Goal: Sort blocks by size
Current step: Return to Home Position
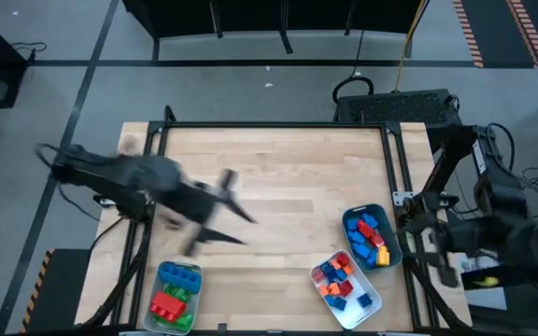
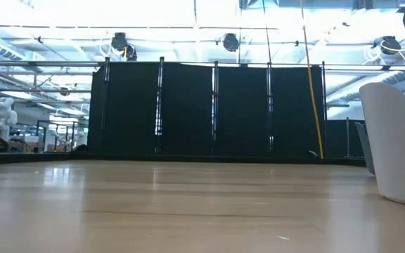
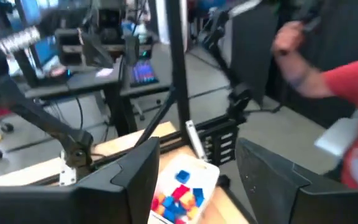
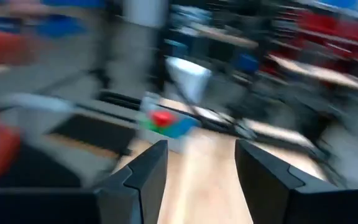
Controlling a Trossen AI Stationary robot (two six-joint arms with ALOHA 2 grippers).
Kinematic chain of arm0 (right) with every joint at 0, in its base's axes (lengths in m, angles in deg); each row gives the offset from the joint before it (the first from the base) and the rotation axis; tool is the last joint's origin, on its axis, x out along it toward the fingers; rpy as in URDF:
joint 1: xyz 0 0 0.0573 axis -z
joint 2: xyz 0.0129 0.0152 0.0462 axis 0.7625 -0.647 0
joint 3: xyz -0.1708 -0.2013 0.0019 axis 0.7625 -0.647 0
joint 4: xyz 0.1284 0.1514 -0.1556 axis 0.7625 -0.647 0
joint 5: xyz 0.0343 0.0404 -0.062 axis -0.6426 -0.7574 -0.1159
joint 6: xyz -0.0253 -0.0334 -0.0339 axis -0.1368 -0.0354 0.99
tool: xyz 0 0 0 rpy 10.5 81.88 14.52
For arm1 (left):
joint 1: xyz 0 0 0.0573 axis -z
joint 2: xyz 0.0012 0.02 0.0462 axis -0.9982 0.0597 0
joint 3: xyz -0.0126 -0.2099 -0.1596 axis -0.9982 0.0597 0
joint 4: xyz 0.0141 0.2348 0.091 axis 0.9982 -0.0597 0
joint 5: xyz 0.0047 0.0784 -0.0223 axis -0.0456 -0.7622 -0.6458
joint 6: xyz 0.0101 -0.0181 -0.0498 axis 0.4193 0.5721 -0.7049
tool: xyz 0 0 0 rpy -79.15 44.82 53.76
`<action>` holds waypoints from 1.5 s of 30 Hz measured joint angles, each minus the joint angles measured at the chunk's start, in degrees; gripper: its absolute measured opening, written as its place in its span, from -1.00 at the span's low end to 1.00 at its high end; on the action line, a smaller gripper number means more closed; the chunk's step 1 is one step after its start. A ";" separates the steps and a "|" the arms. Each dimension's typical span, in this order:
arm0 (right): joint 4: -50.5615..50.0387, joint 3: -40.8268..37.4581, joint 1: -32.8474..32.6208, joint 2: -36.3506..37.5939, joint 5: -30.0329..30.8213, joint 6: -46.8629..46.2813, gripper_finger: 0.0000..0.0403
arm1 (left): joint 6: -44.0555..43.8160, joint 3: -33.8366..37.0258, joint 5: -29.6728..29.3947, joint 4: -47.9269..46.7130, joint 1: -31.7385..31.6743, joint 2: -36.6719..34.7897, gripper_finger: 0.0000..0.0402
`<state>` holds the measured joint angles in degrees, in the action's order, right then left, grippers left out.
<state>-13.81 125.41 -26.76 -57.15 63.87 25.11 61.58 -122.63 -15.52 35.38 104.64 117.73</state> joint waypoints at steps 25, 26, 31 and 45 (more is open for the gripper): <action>6.12 -12.63 2.62 24.37 -44.50 12.49 -0.15 | -9.98 26.92 3.37 -4.91 26.20 -36.18 0.06; 7.56 -14.34 2.62 24.48 -46.15 13.59 -0.15 | -10.02 28.68 3.37 -3.33 26.58 -36.39 0.06; 21.16 -22.18 2.58 27.57 -53.35 16.97 -0.15 | -11.52 39.02 1.24 7.53 27.72 -39.40 0.06; 40.43 -40.09 2.62 42.97 -61.42 22.06 -0.15 | -9.55 70.71 -1.44 37.95 28.99 -58.04 0.06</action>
<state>26.63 85.32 -24.14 -14.18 2.45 47.17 52.03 -51.91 -16.96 73.33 133.63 59.69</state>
